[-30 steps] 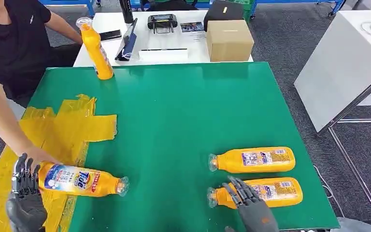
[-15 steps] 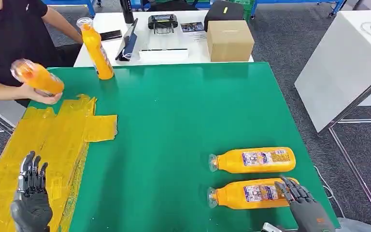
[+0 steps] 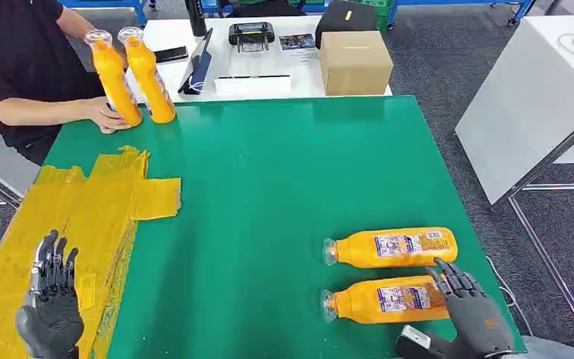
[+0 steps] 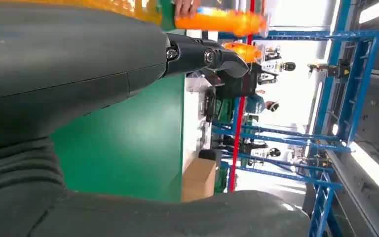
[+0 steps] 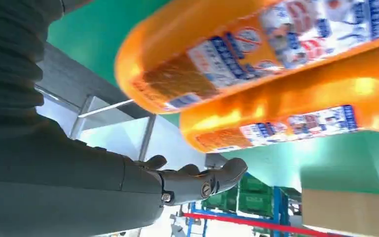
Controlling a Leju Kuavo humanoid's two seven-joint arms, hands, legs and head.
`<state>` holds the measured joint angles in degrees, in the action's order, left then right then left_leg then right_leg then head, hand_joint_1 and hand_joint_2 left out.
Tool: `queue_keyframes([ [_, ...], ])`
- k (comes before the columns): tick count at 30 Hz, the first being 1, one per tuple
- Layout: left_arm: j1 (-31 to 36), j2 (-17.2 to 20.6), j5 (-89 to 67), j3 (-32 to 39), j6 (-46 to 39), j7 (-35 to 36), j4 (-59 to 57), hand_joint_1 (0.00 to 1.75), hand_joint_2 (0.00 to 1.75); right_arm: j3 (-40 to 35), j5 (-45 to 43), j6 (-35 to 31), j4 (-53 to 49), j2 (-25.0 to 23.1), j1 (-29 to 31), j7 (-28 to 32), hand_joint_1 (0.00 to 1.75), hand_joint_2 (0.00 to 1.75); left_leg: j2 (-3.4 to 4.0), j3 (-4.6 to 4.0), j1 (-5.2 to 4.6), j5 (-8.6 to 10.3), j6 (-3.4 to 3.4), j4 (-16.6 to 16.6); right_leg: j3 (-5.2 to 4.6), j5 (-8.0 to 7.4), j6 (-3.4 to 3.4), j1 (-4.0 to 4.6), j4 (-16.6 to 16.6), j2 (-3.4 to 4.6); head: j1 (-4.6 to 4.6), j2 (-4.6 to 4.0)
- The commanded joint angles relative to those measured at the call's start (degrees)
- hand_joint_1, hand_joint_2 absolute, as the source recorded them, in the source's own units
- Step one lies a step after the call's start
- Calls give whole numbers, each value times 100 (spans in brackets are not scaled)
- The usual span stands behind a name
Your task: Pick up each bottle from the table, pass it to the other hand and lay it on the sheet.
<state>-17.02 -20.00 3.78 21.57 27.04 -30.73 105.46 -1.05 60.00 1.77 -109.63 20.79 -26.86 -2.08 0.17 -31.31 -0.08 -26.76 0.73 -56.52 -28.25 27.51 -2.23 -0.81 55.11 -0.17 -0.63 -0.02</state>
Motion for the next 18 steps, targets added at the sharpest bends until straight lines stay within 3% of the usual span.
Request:
queue_keyframes([
  [1,224,50,35,-121,-4,74,-355,0,0,-842,30,39,1200,-133,936,-74,0,175,6,12,9,3,-4,9,14,-8,6,9,-16,7,0,0],
  [8,232,75,69,-129,-14,88,-368,0,0,-1013,27,38,1283,-38,993,-131,0,175,3,13,13,-1,-6,7,21,-6,8,13,-19,5,0,0],
  [13,283,125,171,-132,-42,120,-442,0,0,-1346,-111,148,1345,322,949,-402,0,175,1,10,9,1,-5,7,17,-6,7,9,-15,4,0,0],
  [18,377,201,250,-205,-105,155,-601,0,0,-1699,-713,493,982,1345,384,-1090,0,175,-15,3,-1,2,-1,4,10,1,2,-2,-5,-14,0,0],
])
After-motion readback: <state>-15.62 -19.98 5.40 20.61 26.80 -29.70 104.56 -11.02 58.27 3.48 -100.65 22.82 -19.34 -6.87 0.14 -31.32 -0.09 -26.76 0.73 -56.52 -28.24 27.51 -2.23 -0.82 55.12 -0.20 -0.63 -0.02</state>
